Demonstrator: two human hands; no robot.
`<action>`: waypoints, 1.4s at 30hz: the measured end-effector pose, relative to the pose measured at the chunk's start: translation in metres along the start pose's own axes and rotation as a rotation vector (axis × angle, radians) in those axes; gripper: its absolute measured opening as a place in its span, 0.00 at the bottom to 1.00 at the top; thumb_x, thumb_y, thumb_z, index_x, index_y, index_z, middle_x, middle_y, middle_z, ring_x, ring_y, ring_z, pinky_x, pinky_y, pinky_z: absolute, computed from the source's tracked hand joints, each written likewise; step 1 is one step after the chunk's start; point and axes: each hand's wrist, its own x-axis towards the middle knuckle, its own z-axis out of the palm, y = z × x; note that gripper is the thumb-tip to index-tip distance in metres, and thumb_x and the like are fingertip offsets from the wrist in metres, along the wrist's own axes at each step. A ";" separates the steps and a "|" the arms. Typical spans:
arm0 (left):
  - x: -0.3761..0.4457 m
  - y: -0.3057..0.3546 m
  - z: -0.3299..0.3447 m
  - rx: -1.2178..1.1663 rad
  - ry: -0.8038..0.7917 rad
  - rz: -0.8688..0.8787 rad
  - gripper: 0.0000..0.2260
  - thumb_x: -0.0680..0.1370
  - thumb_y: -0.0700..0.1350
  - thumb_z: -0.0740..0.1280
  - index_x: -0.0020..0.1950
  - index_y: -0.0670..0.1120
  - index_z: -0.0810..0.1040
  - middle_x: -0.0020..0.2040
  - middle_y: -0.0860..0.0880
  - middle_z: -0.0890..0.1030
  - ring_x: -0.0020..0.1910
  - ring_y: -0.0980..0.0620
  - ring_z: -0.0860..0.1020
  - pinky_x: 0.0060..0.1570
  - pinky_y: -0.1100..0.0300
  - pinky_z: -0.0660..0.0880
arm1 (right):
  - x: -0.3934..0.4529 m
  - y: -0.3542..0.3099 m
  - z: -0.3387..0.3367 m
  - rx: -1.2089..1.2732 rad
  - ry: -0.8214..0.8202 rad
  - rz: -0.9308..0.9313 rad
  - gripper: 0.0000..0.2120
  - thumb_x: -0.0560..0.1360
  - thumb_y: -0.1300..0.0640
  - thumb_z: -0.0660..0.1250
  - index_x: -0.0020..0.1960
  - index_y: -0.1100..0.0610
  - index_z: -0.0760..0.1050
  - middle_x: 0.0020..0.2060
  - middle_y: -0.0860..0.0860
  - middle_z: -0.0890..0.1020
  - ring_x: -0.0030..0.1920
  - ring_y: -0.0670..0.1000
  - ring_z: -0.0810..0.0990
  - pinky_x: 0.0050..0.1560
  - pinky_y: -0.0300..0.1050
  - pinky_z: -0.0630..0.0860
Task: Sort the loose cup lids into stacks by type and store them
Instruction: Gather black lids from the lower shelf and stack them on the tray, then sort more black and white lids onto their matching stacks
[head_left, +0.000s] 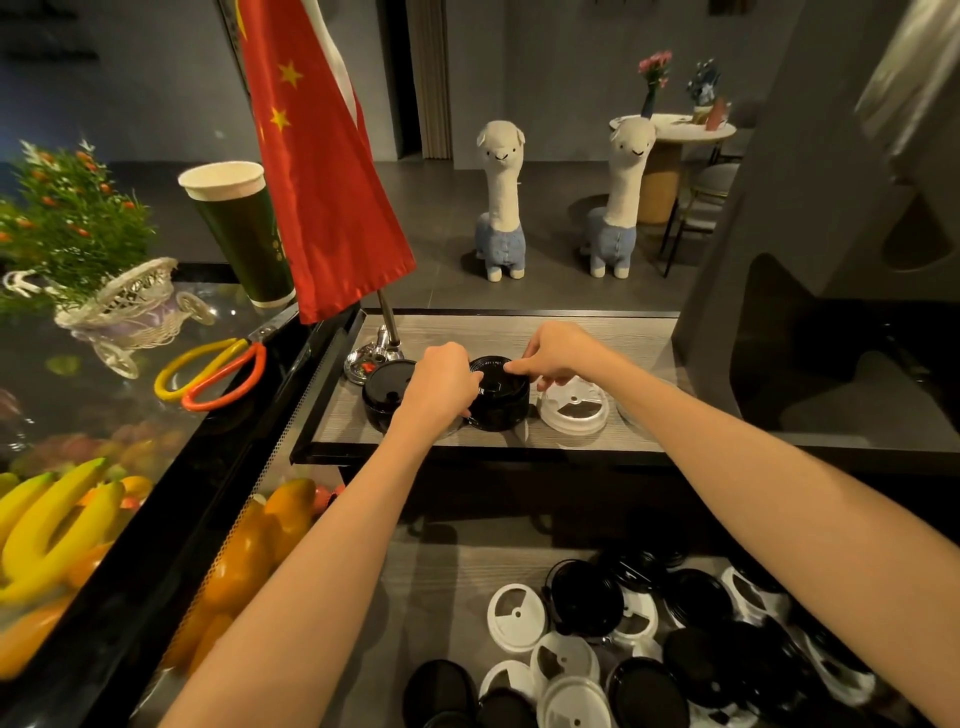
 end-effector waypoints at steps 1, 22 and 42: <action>0.001 0.000 0.001 0.007 -0.001 -0.009 0.13 0.84 0.45 0.65 0.64 0.38 0.79 0.50 0.40 0.85 0.38 0.48 0.85 0.29 0.65 0.72 | -0.001 0.000 0.001 -0.021 0.014 -0.001 0.24 0.80 0.41 0.68 0.62 0.61 0.82 0.48 0.53 0.88 0.51 0.51 0.87 0.55 0.45 0.82; -0.146 -0.132 0.178 -0.244 -0.240 -0.075 0.11 0.76 0.37 0.73 0.52 0.51 0.78 0.46 0.49 0.82 0.48 0.50 0.83 0.54 0.51 0.79 | -0.149 0.142 0.222 0.291 -0.180 -0.045 0.14 0.71 0.53 0.81 0.53 0.52 0.81 0.45 0.47 0.85 0.39 0.44 0.83 0.41 0.38 0.76; -0.148 -0.149 0.277 -0.078 -0.344 -0.081 0.14 0.73 0.33 0.70 0.56 0.46 0.84 0.53 0.46 0.83 0.53 0.46 0.83 0.56 0.54 0.80 | -0.163 0.180 0.282 -0.247 -0.272 -0.148 0.30 0.75 0.50 0.77 0.74 0.43 0.71 0.63 0.50 0.67 0.62 0.53 0.70 0.65 0.47 0.68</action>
